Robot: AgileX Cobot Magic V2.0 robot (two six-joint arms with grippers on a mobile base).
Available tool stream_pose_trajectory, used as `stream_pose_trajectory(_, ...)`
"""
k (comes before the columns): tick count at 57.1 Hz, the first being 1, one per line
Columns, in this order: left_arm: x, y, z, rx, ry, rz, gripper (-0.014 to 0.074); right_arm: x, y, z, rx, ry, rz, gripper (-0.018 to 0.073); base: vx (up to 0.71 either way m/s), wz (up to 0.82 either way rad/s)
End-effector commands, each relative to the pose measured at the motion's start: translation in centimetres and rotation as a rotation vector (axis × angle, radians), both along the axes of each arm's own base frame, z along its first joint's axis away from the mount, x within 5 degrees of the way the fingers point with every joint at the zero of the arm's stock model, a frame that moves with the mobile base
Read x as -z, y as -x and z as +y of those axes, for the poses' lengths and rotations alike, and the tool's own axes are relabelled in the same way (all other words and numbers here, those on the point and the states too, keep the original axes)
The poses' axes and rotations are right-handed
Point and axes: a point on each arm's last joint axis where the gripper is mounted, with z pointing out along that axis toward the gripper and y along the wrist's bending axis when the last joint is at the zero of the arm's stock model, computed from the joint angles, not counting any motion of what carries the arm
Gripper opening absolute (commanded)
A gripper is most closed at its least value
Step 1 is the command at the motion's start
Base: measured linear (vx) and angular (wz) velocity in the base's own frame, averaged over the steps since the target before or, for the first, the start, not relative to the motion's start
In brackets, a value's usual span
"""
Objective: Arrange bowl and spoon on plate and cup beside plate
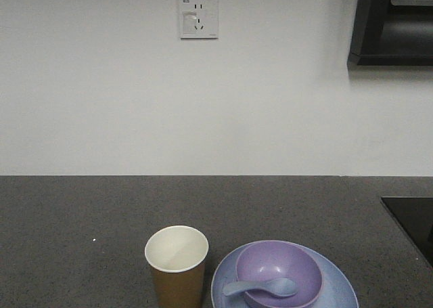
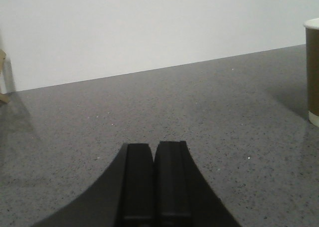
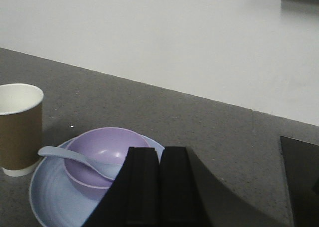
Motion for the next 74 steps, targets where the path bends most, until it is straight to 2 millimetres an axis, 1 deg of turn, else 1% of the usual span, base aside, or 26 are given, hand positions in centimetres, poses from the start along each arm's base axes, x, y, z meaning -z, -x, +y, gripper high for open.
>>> stream_pose_trajectory(1,-1.6,0.2,0.0,0.001,0.014,-0.117,-0.0003,-0.4,0.2,-0.7,0.081,-0.045,-0.08,-0.0008,0.0,0.0)
stream_pose_trajectory(5,-1.6,0.2,0.0,0.001,0.014,-0.117,-0.0003,1.1,0.7,-1.1,0.116,-0.095,-0.117,-0.0008,0.0,0.0)
stream_pose_trajectory(8,-1.6,0.2,0.0,0.001,0.014,-0.117,-0.0003,2.3,1.3,-1.2,0.118,-0.102,-0.18,-0.0008,0.0,0.0)
stream_pose_trajectory(11,-1.6,0.2,0.0,0.001,0.014,-0.117,-0.0003,4.2,1.6,-1.2,0.111,-0.091,-0.214,-0.0008,0.0,0.0)
stream_pose_trajectory(13,-1.6,0.2,0.0,0.001,0.014,-0.117,-0.0003,5.0,2.0,-1.3,0.108,-0.089,-0.247,-0.0008,0.0,0.0)
stream_pose_trajectory(14,-1.6,0.2,0.0,0.001,0.014,-0.117,-0.0003,5.9,2.1,-1.3,0.112,-0.085,-0.237,-0.0008,0.0,0.0)
stream_pose_trajectory(15,-1.6,0.2,0.0,0.001,0.014,-0.117,-0.0003,6.2,2.3,-1.4,0.115,-0.093,-0.259,-0.0008,0.0,0.0)
stream_pose_trajectory(17,-1.6,0.2,0.0,0.001,0.014,-0.117,-0.0003,7.8,2.5,-1.5,0.132,-0.107,-0.252,-0.0008,0.0,0.0)
stream_pose_trajectory(19,-1.6,0.2,0.0,0.001,0.014,-0.117,-0.0003,8.3,2.8,-1.6,0.148,-0.124,-0.267,-0.0008,0.0,0.0)
stream_pose_trajectory(22,-1.6,0.2,0.0,0.001,0.014,-0.117,-0.0003,10.0,3.0,-1.9,0.184,-0.161,-0.254,-0.0008,0.0,0.0)
stream_pose_trajectory(31,-1.6,0.2,0.0,0.001,0.014,-0.117,-0.0003,12.8,3.9,-2.5,0.263,-0.198,-0.294,-0.0008,0.0,0.0)
stream_pose_trajectory(35,-1.6,0.2,0.0,0.001,0.014,-0.117,-0.0003,13.0,4.3,-2.5,0.276,-0.185,-0.292,-0.0008,0.0,0.0)
stream_pose_trajectory(74,-1.6,0.2,0.0,0.001,0.014,-0.118,-0.0003,13.1,4.2,-2.5,0.28,-0.181,-0.274,-0.0008,0.0,0.0)
